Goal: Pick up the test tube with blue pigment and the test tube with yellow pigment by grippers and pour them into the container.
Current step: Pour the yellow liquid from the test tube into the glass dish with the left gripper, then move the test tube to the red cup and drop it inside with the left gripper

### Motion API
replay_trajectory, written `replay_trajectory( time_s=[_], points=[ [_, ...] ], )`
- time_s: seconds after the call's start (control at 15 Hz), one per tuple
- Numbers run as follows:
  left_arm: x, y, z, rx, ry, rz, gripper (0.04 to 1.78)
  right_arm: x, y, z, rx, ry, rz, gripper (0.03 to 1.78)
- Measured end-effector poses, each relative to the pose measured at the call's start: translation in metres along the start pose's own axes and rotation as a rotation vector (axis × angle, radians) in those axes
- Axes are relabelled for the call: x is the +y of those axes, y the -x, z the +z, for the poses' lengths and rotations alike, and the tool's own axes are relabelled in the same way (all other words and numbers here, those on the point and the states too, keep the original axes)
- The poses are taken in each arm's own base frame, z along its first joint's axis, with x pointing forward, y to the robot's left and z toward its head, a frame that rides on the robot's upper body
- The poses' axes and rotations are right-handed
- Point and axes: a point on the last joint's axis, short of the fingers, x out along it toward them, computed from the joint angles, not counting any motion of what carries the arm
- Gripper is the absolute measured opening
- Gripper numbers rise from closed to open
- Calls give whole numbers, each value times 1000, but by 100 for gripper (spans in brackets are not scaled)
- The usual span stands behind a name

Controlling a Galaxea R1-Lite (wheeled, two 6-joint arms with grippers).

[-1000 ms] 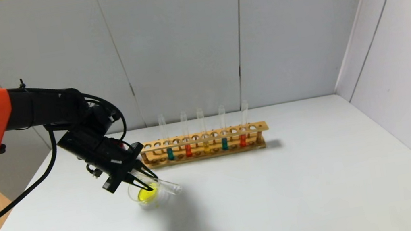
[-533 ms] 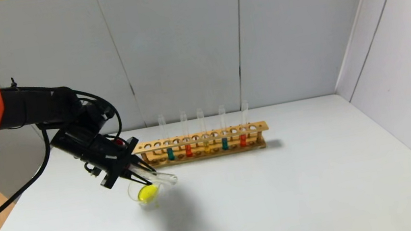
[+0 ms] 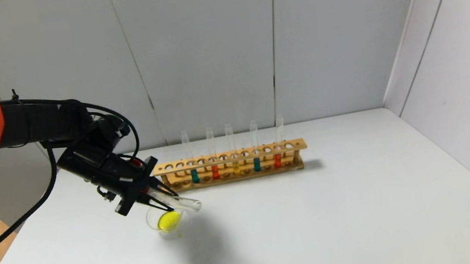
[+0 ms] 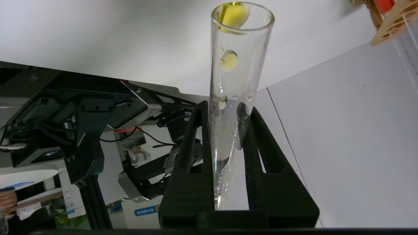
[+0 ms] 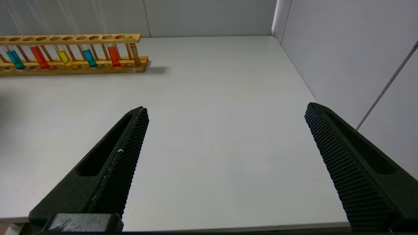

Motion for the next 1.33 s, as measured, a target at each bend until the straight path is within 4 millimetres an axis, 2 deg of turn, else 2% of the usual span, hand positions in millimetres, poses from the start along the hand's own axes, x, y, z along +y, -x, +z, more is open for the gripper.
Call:
replay_trajectory(
  time_s=[0.87,1.33],
  points=[
    [0,6,3,23,14,-13,32,0,0,0,0,0,0,175],
    [4,15,-10,-20,-91,30,32,0,0,0,0,0,0,175]
  ],
)
